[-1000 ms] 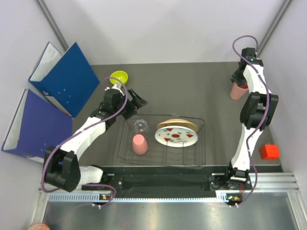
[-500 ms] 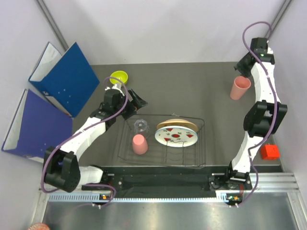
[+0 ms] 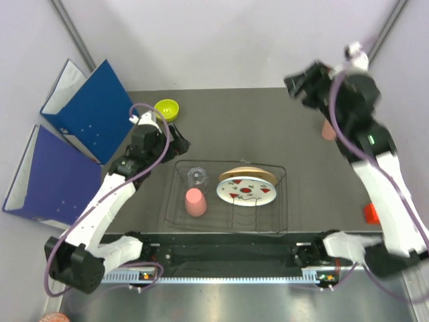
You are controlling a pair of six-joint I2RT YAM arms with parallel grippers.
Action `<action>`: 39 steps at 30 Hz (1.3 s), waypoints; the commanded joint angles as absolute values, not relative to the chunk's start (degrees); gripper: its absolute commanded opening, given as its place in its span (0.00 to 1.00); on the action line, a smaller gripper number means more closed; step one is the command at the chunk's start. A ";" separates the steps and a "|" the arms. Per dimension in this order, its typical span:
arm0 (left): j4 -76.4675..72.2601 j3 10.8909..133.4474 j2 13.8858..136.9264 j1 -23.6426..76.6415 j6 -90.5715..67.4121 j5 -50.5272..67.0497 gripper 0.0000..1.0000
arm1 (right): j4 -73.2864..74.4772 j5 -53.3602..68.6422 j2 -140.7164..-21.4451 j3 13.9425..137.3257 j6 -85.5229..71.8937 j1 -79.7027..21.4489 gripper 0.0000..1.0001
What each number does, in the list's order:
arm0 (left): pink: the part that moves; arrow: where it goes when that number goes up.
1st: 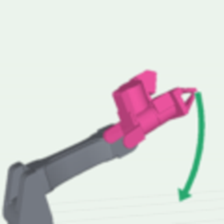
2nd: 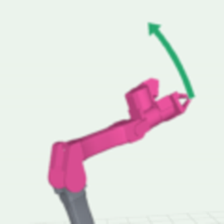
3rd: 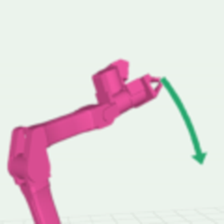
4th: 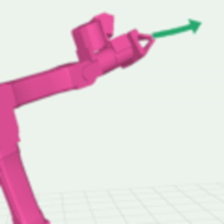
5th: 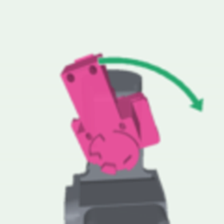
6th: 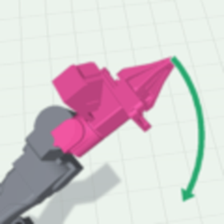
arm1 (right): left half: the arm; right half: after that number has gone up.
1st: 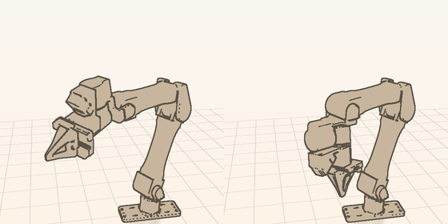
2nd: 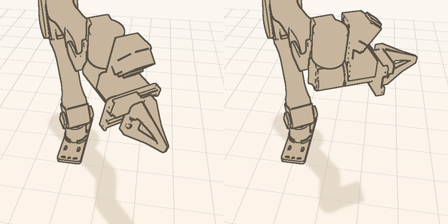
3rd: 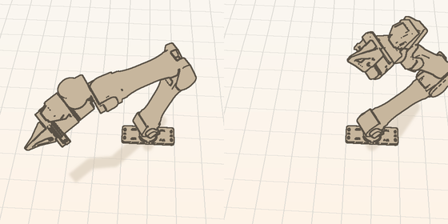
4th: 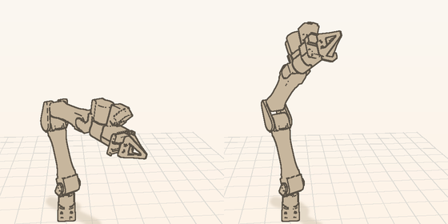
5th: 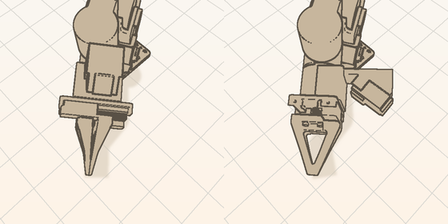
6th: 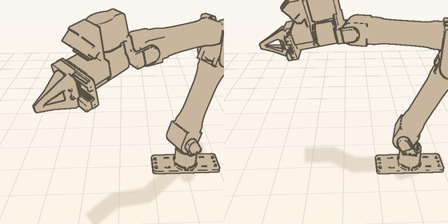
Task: Unload the mixed dishes from the dish rack
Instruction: Pick up the cup from the dish rack.
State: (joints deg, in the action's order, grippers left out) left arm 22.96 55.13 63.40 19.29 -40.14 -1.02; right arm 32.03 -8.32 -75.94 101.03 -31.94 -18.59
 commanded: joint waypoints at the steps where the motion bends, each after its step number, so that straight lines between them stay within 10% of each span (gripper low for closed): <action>1: 28.30 52.83 57.58 21.61 -31.48 -6.59 0.99 | 12.32 -10.02 -57.95 75.82 -29.01 -20.91 0.75; 32: 36.56 40.96 53.87 49.83 -40.34 -18.99 0.98 | 5.01 -16.35 -50.45 54.14 -26.72 -36.74 0.79; 39: 35.16 40.25 55.37 50.27 -40.08 -18.19 0.82 | 4.92 -16.52 -50.19 53.09 -26.89 -36.83 0.78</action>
State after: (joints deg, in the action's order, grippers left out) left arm 37.32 40.62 55.31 49.80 -40.07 -17.87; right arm 7.68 -15.81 -50.74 53.63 -26.74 -35.86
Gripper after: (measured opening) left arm 0.859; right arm 0.784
